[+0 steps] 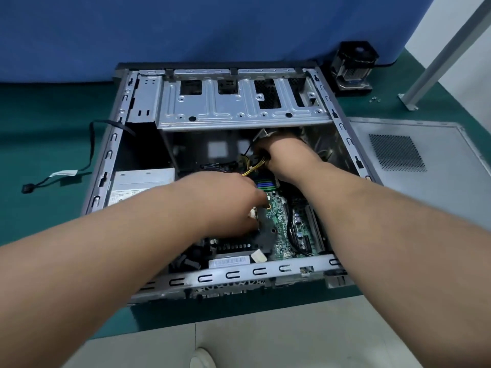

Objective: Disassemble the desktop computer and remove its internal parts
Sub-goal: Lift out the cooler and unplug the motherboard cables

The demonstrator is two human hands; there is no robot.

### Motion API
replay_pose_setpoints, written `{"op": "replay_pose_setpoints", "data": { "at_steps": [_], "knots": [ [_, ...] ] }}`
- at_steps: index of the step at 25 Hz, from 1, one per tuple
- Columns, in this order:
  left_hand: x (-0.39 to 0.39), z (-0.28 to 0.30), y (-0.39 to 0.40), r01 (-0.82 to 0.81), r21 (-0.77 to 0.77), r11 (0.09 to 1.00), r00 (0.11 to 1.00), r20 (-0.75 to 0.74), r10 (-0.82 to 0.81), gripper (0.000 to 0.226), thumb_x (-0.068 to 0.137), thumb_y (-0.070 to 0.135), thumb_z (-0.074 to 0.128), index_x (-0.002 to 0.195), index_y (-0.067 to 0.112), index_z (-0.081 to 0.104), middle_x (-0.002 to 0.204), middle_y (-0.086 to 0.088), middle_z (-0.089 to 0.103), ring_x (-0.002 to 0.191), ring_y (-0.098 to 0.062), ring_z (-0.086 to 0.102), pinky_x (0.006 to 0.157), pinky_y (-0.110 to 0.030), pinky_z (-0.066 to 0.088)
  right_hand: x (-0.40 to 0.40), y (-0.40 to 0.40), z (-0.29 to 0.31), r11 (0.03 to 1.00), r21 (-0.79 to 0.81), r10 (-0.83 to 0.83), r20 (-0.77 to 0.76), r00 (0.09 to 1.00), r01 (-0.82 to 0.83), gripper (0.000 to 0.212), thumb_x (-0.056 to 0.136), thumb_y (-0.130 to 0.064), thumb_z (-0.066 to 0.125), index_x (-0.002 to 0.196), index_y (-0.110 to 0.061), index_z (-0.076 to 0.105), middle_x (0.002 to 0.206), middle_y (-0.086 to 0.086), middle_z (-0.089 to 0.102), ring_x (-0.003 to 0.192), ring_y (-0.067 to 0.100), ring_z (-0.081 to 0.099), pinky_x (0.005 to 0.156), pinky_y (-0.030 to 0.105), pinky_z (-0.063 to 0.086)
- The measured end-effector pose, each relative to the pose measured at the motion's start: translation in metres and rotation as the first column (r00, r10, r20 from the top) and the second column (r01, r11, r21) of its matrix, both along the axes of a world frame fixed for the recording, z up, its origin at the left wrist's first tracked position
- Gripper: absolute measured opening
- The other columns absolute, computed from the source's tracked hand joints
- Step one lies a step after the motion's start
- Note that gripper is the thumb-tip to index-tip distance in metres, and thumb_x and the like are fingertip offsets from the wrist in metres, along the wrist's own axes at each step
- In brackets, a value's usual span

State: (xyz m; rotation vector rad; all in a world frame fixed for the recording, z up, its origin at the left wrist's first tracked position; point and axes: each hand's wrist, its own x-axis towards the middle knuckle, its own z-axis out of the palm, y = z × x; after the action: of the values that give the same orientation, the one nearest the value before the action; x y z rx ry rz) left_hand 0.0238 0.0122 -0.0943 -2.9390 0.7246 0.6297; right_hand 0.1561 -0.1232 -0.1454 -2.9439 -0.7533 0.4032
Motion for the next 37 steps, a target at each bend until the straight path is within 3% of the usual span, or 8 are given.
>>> {"op": "replay_pose_setpoints", "data": {
  "at_steps": [3, 7, 10, 19, 23, 31, 37],
  "knots": [
    [0.014, -0.022, -0.010, 0.019, 0.106, 0.994, 0.986, -0.168, -0.001, 0.047, 0.103, 0.039, 0.050, 0.150, 0.043, 0.045, 0.155, 0.008, 0.045, 0.136, -0.022, 0.050, 0.105, -0.045, 0.050, 0.001, -0.001, -0.003, 1.000, 0.016, -0.019, 0.011, 1.000, 0.019, 0.042, 0.096, -0.007, 0.054, 0.129, -0.030, 0.064, 0.132, 0.011, 0.060, 0.117, 0.033, 0.060, 0.097, 0.038, 0.053],
    [0.013, -0.031, -0.013, 0.056, 0.134, 0.989, 0.971, -0.237, -0.023, 0.059, 0.103, 0.037, 0.053, 0.157, 0.045, 0.032, 0.172, 0.009, 0.014, 0.145, -0.026, 0.041, 0.112, -0.040, 0.043, 0.002, -0.002, -0.007, 0.999, 0.030, -0.015, 0.034, 0.999, 0.014, 0.042, 0.096, -0.007, 0.055, 0.129, -0.031, 0.065, 0.132, 0.011, 0.060, 0.116, 0.032, 0.060, 0.094, 0.036, 0.052],
    [0.014, -0.026, -0.014, 0.060, 0.198, 0.978, 0.960, -0.280, -0.002, 0.059, 0.107, 0.033, 0.045, 0.159, 0.049, 0.022, 0.172, 0.011, 0.000, 0.141, -0.033, 0.045, 0.114, -0.043, 0.042, -0.001, -0.003, -0.009, 0.999, 0.039, 0.000, 0.079, 0.997, -0.003, 0.041, 0.093, -0.005, 0.056, 0.125, -0.028, 0.065, 0.124, 0.013, 0.063, 0.111, 0.034, 0.061, 0.090, 0.038, 0.054],
    [0.014, -0.023, -0.013, -0.018, 0.187, 0.982, 0.943, -0.322, 0.079, 0.053, 0.111, 0.031, 0.038, 0.154, 0.058, 0.027, 0.169, 0.023, 0.003, 0.146, -0.032, 0.034, 0.119, -0.043, 0.031, -0.002, -0.003, -0.010, 0.999, -0.011, 0.038, 0.105, 0.994, -0.037, 0.036, 0.089, -0.005, 0.056, 0.118, -0.026, 0.061, 0.101, 0.010, 0.061, 0.084, 0.031, 0.053, 0.077, 0.037, 0.054],
    [0.016, -0.026, -0.012, -0.036, 0.161, 0.986, 0.937, -0.337, 0.089, 0.048, 0.111, 0.036, 0.035, 0.153, 0.058, 0.030, 0.169, 0.023, 0.005, 0.151, -0.034, 0.025, 0.123, -0.045, 0.021, -0.005, -0.004, -0.009, 0.998, -0.036, 0.060, 0.140, 0.988, -0.055, 0.041, 0.088, -0.004, 0.056, 0.122, -0.025, 0.059, 0.103, 0.012, 0.063, 0.080, 0.031, 0.051, 0.073, 0.036, 0.051],
    [0.016, -0.027, -0.011, -0.073, 0.149, 0.986, 0.926, -0.356, 0.122, 0.049, 0.110, 0.034, 0.036, 0.152, 0.061, 0.030, 0.168, 0.026, 0.007, 0.153, -0.033, 0.017, 0.123, -0.047, 0.021, -0.004, -0.001, -0.006, 0.998, -0.039, 0.050, 0.109, 0.993, -0.046, 0.039, 0.088, -0.005, 0.057, 0.120, -0.026, 0.059, 0.096, 0.007, 0.058, 0.083, 0.032, 0.055, 0.078, 0.038, 0.056],
    [0.016, -0.027, -0.012, -0.071, 0.169, 0.983, 0.920, -0.370, 0.130, 0.051, 0.111, 0.033, 0.035, 0.152, 0.061, 0.026, 0.168, 0.027, 0.005, 0.155, -0.036, 0.012, 0.124, -0.051, 0.018, -0.004, 0.001, -0.004, 0.999, -0.028, 0.046, 0.112, 0.993, -0.043, 0.041, 0.087, -0.005, 0.055, 0.122, -0.027, 0.054, 0.088, 0.005, 0.051, 0.080, 0.032, 0.052, 0.071, 0.036, 0.049]
  ]
}}
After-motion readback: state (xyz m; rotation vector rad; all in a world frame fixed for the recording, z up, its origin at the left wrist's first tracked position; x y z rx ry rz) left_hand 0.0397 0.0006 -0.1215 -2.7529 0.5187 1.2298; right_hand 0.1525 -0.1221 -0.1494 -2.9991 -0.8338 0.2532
